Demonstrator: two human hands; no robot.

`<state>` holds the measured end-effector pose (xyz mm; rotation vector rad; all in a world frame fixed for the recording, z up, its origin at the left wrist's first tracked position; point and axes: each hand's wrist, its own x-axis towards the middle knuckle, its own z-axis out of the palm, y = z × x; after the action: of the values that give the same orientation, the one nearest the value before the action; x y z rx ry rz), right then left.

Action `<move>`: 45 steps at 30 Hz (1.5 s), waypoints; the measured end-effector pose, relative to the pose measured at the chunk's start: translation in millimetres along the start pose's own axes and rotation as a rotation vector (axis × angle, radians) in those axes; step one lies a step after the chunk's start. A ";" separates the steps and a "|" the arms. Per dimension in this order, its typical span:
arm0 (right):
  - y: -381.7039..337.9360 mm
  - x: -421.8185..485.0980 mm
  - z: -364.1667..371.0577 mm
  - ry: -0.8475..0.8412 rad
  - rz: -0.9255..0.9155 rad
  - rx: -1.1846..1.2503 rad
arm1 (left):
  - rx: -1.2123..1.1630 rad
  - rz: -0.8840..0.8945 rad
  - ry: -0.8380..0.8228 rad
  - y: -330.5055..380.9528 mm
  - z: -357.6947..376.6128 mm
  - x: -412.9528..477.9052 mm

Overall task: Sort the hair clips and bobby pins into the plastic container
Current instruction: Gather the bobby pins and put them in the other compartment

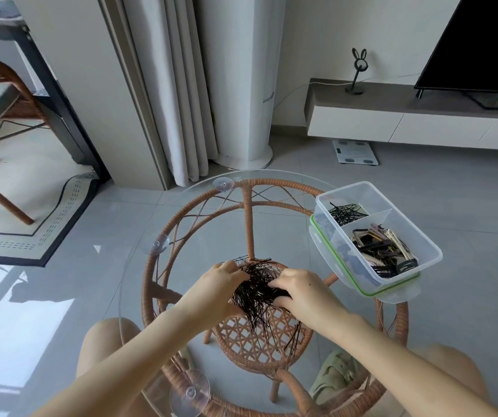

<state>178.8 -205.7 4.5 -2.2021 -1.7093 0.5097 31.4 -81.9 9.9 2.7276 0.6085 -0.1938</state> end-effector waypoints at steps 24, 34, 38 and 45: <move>21.1 -7.3 -115.8 0.393 0.253 0.317 | -0.268 -0.274 0.154 -14.6 -12.6 -2.3; 97.5 50.5 -172.4 0.200 0.319 -0.201 | -0.270 -0.310 0.167 -19.9 -26.1 0.8; 101.2 75.8 -155.1 -0.079 0.261 -0.312 | -0.236 -0.306 0.164 -15.5 -36.8 -0.2; 118.9 78.4 -143.1 -0.041 0.230 -0.339 | -0.220 -0.280 0.175 -10.1 -59.0 3.4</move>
<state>364.1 -161.8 71.6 -2.6648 -1.6727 0.3379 33.4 -51.0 61.3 2.4558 0.9983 0.0449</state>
